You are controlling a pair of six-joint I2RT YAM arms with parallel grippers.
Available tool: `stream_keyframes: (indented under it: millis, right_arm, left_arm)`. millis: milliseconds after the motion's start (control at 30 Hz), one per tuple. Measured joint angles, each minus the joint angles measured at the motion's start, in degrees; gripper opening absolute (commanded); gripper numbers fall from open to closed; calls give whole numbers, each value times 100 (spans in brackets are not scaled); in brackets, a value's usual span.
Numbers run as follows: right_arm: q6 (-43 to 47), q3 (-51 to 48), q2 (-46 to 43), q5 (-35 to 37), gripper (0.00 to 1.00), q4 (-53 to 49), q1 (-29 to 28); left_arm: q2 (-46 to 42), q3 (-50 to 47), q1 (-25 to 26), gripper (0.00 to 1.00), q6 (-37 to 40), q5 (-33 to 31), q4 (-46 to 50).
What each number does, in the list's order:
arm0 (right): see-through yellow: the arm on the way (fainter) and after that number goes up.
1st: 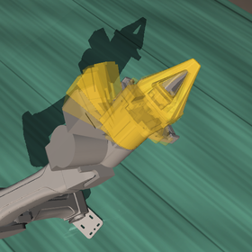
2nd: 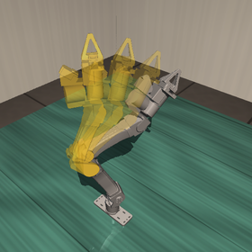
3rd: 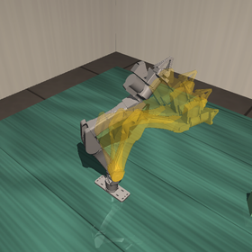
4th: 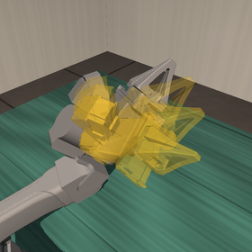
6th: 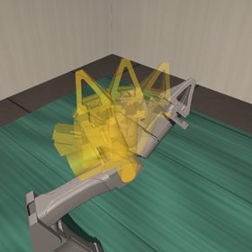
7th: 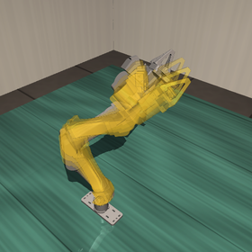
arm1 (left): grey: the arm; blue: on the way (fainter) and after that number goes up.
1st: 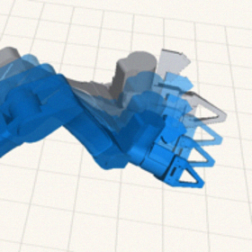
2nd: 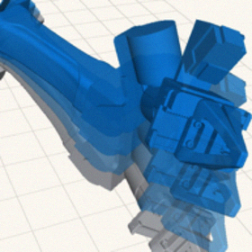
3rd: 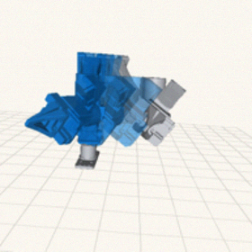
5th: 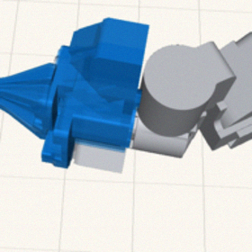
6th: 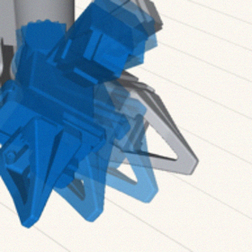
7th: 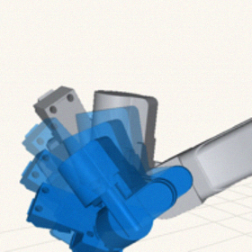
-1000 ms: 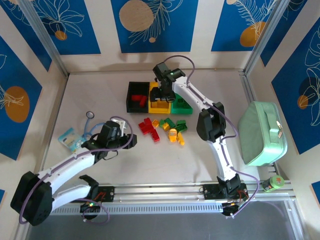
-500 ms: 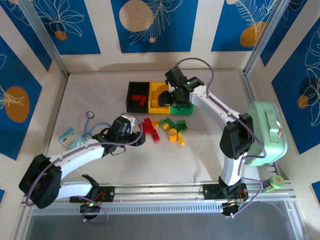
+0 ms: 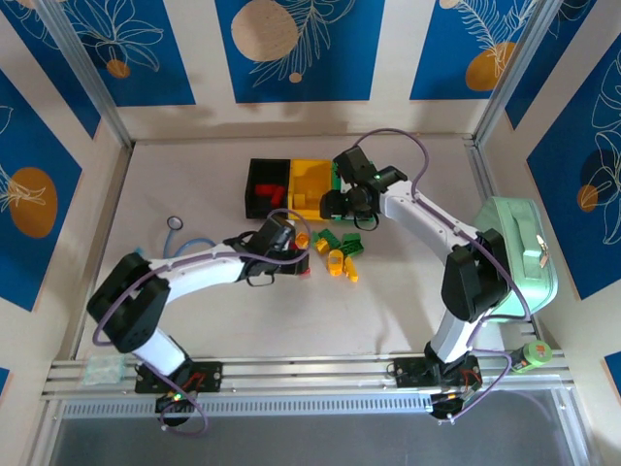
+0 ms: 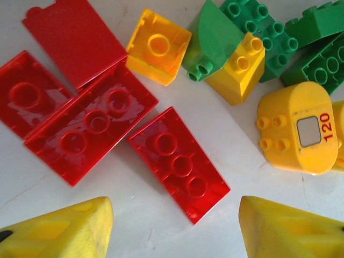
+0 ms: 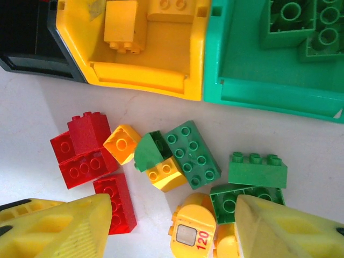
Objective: Sort the legos into containers by color
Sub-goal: Pick up the lego from the center of the table.
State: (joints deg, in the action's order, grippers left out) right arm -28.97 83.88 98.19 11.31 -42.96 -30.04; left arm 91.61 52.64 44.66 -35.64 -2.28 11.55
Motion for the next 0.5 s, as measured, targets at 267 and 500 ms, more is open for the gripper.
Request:
stream_keyframes:
  millis: [267, 500]
  right_arm:
    - [-85, -638, -411, -22, 63, 271, 173]
    - [-170, -1128, -699, -87, 62, 463, 343]
  left_arm:
    - [927, 894, 114, 62, -201, -374, 544]
    - [1419, 1405, 197, 58, -295, -579, 911]
